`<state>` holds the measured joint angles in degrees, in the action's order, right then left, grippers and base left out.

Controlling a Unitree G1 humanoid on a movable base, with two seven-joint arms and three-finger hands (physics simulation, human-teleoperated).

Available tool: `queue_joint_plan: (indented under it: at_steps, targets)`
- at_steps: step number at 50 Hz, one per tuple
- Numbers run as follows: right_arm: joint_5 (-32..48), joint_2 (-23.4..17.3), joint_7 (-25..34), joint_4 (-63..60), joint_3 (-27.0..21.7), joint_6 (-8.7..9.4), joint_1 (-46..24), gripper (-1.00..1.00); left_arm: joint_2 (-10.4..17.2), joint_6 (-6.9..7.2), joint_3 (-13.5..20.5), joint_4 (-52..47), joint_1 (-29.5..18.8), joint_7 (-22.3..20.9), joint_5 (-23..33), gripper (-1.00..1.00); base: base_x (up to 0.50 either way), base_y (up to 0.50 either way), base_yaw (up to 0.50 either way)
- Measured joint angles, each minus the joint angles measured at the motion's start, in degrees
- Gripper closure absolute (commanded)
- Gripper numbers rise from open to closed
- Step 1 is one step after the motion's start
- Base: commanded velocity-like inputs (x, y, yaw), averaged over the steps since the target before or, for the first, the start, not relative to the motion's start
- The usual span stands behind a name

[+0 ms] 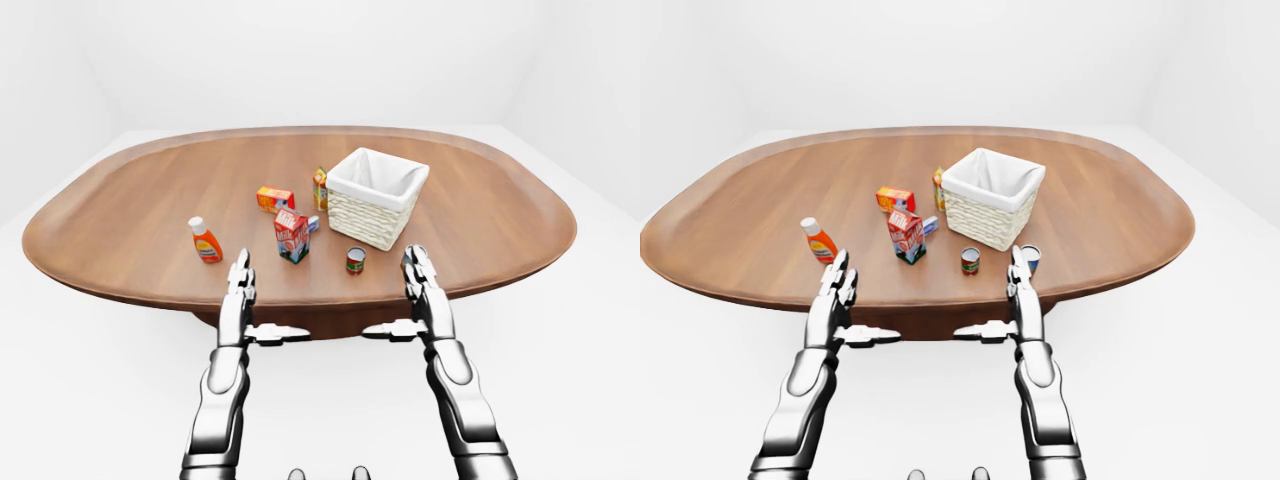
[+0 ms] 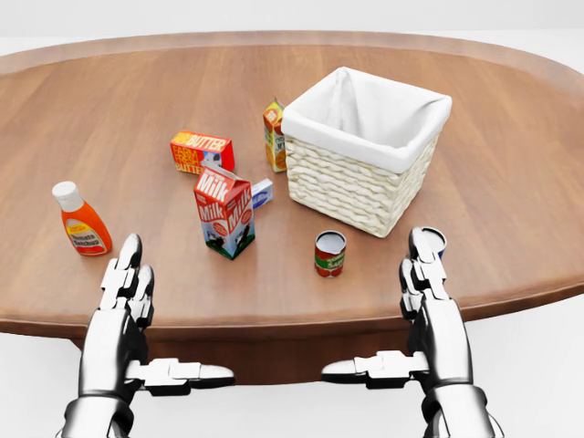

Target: Pick up the tomato sauce, and put it in the basket.

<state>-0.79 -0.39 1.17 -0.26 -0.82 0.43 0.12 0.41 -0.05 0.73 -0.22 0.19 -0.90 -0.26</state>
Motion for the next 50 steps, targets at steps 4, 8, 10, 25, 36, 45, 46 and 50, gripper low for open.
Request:
queue_joint_plan:
  at_steps: [4,8,10,25,36,45,46,50]
  targets:
    - [-0.50,-0.19,0.68,-0.39,-0.40,0.38,0.17,-1.00,0.20,-0.01,0.33,-0.27,0.23,-0.54,-0.08,-1.00,0.00,0.00,0.00]
    - [-0.84,-0.33,1.16,-0.95,-0.65,0.87,0.35,-1.00,0.36,0.33,0.55,-0.92,0.46,-0.95,-0.10,-1.00,0.00,0.00,0.00]
    - [-1.00,-0.39,1.35,-1.48,-0.77,1.34,0.44,-1.00,0.43,0.79,0.63,-1.56,0.59,-1.13,-0.09,-1.00,0.00,0.00,0.00]
    - [-2.65,-0.77,2.24,-9.34,-1.89,4.57,0.96,-1.00,0.94,5.05,1.77,-11.11,1.01,-2.52,-0.64,-1.00,0.00,0.00,0.00]
    - [-3.96,-0.96,3.10,-14.12,-2.44,4.57,1.37,-1.00,1.18,5.05,2.50,-16.24,0.90,-3.16,-1.07,-1.00,0.06,0.00,0.00]
    - [-4.45,-0.99,4.82,-16.60,-2.27,4.57,2.23,-1.00,1.22,5.05,2.71,-17.85,0.83,-3.48,-1.09,-1.00,0.50,0.00,0.00]
    - [-4.45,-0.99,4.94,-16.71,-2.25,4.57,2.29,-1.00,1.22,5.05,2.72,-17.92,0.83,-3.50,-1.07,-1.00,0.50,0.00,0.00]
    - [-4.43,-0.95,5.33,-16.94,-2.19,4.57,2.45,-1.00,1.21,5.05,2.70,-18.12,0.86,-3.57,-1.00,-1.00,0.50,0.00,0.00]
